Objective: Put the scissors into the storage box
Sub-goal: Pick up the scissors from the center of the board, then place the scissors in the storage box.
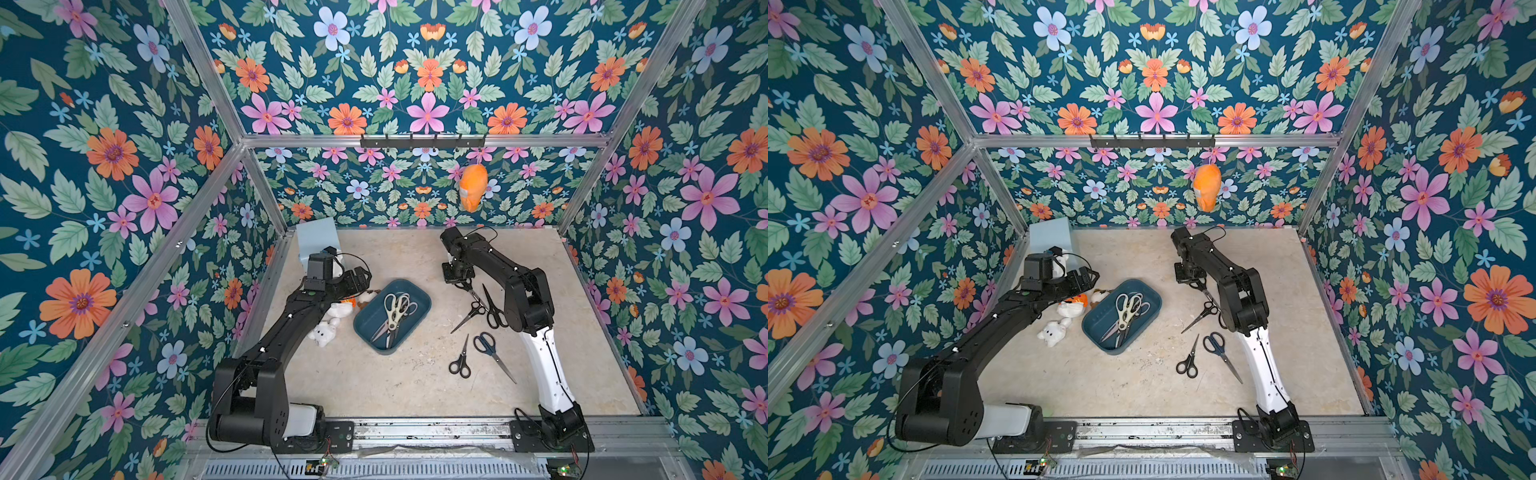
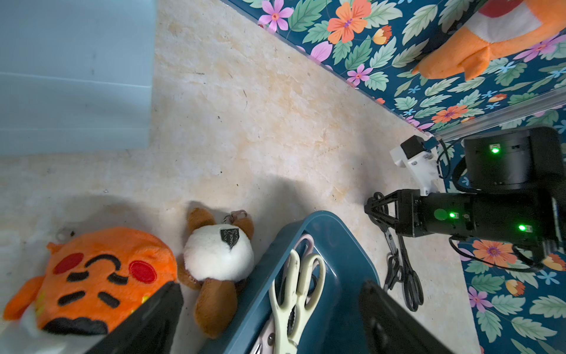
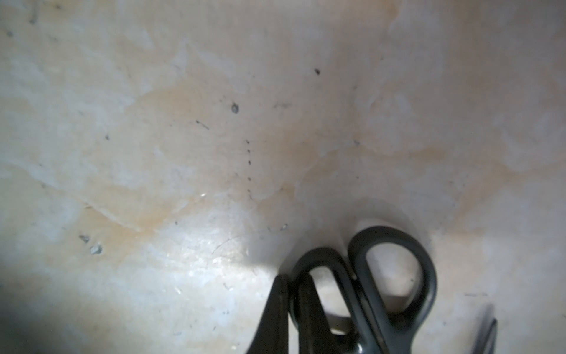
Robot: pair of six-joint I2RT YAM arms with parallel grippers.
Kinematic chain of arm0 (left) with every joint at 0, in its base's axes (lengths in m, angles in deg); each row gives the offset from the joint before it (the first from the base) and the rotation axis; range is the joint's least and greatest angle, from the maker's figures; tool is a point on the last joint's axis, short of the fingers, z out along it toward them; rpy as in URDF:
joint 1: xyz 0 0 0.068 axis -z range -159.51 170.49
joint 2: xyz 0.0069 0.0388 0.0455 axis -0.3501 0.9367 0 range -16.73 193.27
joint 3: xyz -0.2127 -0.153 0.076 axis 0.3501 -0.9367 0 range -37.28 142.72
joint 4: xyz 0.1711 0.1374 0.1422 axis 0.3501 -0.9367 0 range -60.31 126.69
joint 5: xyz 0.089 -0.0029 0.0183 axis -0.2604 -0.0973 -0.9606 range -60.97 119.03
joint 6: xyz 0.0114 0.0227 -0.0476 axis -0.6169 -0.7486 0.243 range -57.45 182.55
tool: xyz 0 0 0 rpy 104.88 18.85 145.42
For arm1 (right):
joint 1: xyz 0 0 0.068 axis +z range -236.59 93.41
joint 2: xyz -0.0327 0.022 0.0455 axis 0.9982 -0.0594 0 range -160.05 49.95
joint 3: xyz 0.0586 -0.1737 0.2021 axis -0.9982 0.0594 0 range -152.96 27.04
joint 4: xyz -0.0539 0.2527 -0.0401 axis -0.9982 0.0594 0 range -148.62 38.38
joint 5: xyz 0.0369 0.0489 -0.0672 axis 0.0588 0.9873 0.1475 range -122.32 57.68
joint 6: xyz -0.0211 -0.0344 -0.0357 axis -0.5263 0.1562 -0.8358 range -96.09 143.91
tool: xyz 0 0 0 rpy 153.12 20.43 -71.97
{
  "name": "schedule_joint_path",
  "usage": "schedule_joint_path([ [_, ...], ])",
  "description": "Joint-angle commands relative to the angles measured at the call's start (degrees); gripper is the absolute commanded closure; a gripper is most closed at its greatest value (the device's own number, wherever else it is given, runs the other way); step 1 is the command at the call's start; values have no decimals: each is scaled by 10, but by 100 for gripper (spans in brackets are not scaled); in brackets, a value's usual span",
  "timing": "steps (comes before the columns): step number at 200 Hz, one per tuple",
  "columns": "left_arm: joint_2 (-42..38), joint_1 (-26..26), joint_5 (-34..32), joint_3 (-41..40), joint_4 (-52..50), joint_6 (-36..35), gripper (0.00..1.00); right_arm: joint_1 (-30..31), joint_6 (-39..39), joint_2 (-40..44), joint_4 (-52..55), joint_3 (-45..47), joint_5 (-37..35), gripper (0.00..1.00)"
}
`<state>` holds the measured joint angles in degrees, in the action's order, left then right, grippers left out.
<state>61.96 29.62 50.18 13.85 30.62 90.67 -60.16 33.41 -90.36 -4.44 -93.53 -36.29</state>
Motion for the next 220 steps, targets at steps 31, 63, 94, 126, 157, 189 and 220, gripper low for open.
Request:
schedule_joint_path([
  [31,35,-1,-29,8,47,-18,5,1,-20,-14,21,-79,-15,100],
  [63,58,-1,-23,9,67,-32,5,0,-31,-15,54,-154,-31,100],
  [94,60,-1,-21,-5,78,-38,4,2,2,-7,92,-217,-33,100],
  [126,58,-1,-27,-12,85,-48,4,20,95,37,101,-226,-39,100],
  [157,56,-1,-23,-10,90,-49,4,49,219,93,71,-196,-17,100],
  [189,46,-1,-36,-4,84,-52,4,99,374,169,-54,-61,23,100],
  [220,28,-3,-56,-5,77,-52,4,156,525,228,-212,94,19,100],
])
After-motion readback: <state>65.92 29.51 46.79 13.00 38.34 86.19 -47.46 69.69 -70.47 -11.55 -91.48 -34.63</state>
